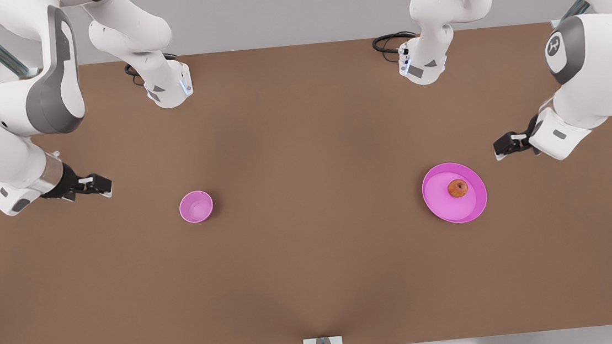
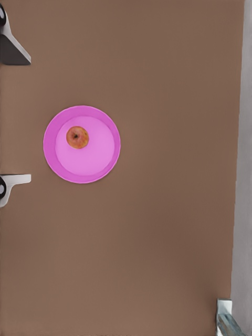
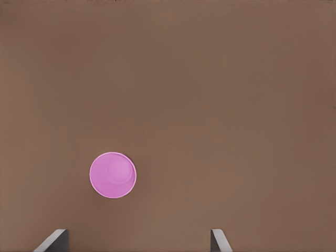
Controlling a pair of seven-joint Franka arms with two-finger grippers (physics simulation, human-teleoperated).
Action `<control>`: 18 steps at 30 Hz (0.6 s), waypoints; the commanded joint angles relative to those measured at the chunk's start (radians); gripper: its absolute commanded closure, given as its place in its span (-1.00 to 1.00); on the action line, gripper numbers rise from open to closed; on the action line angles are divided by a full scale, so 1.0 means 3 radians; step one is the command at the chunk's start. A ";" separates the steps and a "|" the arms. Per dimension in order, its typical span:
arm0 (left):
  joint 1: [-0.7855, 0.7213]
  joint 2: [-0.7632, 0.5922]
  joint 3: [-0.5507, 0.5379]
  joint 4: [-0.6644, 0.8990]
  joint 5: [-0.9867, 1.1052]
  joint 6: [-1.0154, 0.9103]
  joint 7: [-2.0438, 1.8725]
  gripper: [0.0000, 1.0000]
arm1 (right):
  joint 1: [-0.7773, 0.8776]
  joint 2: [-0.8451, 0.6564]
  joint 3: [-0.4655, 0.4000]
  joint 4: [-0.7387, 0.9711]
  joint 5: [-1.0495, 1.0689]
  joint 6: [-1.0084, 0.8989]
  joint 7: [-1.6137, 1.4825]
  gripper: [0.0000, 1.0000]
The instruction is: Use the left arm to pick up the apple from the plate, transfer it to the gripper of the right arm, and then use the right arm to place it into the bowl
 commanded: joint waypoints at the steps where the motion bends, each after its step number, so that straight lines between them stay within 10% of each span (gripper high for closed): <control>1: -0.0004 -0.0002 0.0000 0.0003 -0.0018 0.0109 0.0146 -1.00 | 0.0005 0.0002 0.0001 0.0003 0.0002 0.0096 0.0031 -1.00; 9: -0.0025 0.0013 -0.0005 -0.2124 -0.0023 0.2583 0.0162 -1.00 | -0.0005 0.0043 -0.0009 0.0014 0.0002 0.0137 0.0031 -1.00; 18: 0.0154 0.0314 0.0005 -0.2784 -0.0018 0.3453 0.0520 -1.00 | -0.0005 0.0053 -0.0004 0.0024 0.0002 0.0137 0.0026 -1.00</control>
